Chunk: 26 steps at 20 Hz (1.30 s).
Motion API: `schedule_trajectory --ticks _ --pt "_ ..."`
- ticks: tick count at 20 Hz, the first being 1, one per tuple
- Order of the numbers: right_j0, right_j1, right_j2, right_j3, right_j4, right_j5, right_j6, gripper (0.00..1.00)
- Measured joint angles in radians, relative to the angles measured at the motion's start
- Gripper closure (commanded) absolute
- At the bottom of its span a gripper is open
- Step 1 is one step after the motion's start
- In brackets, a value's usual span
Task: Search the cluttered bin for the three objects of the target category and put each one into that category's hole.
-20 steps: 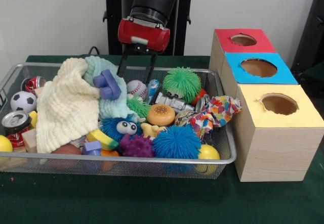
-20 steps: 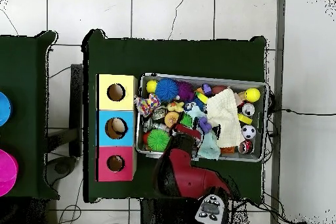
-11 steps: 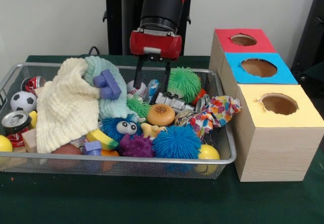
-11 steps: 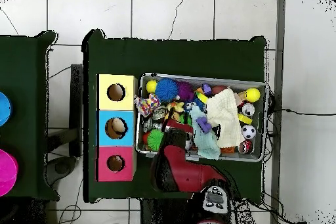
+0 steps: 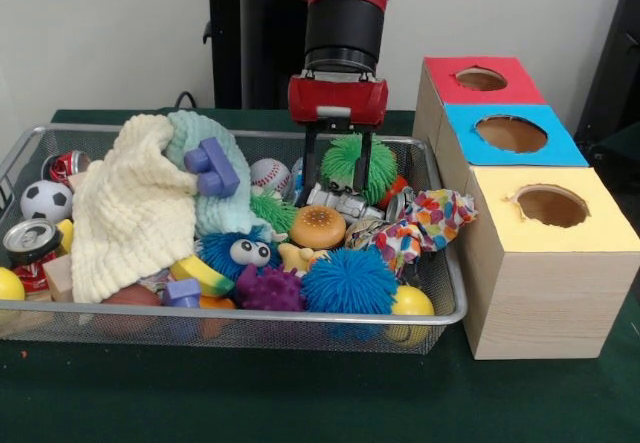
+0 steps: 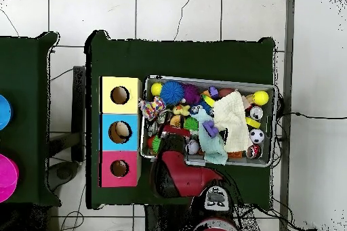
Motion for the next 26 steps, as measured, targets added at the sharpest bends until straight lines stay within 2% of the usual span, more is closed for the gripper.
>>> schedule_trajectory --ticks 6,13,21,26 --pt "-0.029 0.073 0.008 -0.019 -0.063 0.0 0.0 0.0" --pt "-0.03 0.118 0.013 -0.026 -0.072 0.0 0.0 0.0" --pt "-0.028 0.125 0.013 -0.048 -0.072 0.01 0.0 0.0" --pt "-0.027 0.097 0.015 -0.074 -0.072 0.115 0.0 0.0"
